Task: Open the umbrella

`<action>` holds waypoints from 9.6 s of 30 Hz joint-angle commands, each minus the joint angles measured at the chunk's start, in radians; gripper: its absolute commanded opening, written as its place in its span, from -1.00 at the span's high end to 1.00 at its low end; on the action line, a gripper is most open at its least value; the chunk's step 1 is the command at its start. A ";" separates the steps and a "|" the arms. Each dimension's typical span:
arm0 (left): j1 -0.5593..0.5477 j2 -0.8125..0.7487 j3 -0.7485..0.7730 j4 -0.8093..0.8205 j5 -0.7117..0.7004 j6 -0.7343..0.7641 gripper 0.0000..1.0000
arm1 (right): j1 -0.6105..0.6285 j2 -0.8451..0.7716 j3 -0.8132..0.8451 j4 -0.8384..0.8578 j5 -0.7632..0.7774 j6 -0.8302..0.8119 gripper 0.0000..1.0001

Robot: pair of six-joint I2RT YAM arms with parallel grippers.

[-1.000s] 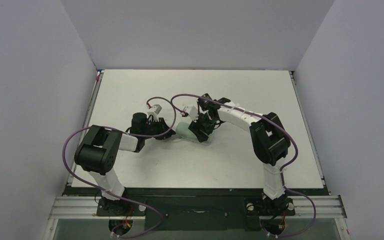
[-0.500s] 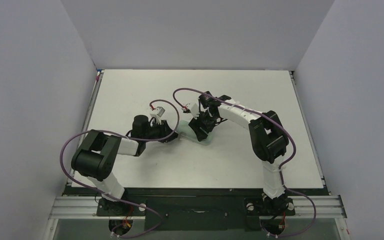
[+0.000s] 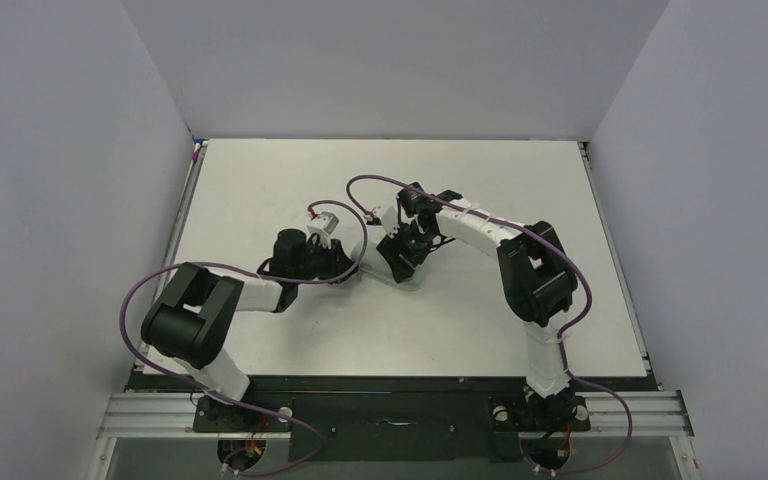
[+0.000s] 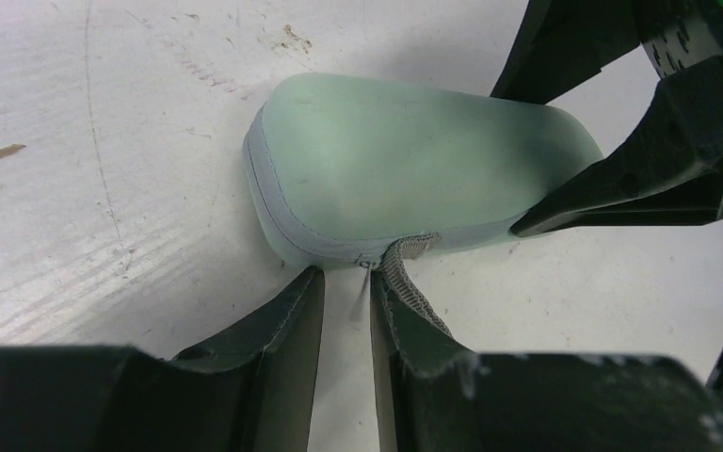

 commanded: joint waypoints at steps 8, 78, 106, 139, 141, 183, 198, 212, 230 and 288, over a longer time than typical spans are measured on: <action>-0.092 -0.006 0.056 -0.004 -0.137 0.078 0.65 | 0.012 0.069 -0.040 -0.030 -0.052 0.019 0.31; -0.279 -0.062 -0.017 -0.031 -0.160 0.162 1.00 | -0.311 -0.220 -0.326 0.101 -0.308 0.734 -0.80; -0.347 -0.038 -0.038 -0.034 -0.314 0.158 0.20 | -0.220 -0.023 -0.340 0.425 -0.171 1.039 0.05; -0.232 -0.047 -0.002 -0.086 -0.379 0.242 1.00 | -0.256 0.008 -0.339 0.320 -0.040 0.879 1.00; -0.227 -0.041 0.014 -0.083 -0.364 0.276 1.00 | -0.250 0.023 -0.301 0.274 -0.048 0.818 1.00; -0.338 0.042 0.074 -0.002 -0.233 0.394 0.28 | -0.185 -0.030 -0.067 0.138 -0.254 0.689 -0.61; -0.337 0.044 0.071 0.020 -0.279 0.365 0.64 | -0.243 -0.077 -0.073 0.180 -0.268 0.663 -0.65; -0.349 0.056 0.086 0.024 -0.307 0.362 0.16 | -0.156 -0.040 -0.081 0.368 -0.180 0.804 -0.49; -0.378 0.123 0.158 0.053 -0.430 0.324 0.97 | -0.126 -0.050 -0.234 0.460 -0.104 0.869 1.00; -0.413 0.001 0.017 -0.024 -0.282 0.527 1.00 | -0.364 0.130 0.407 -0.221 -0.131 0.337 -0.68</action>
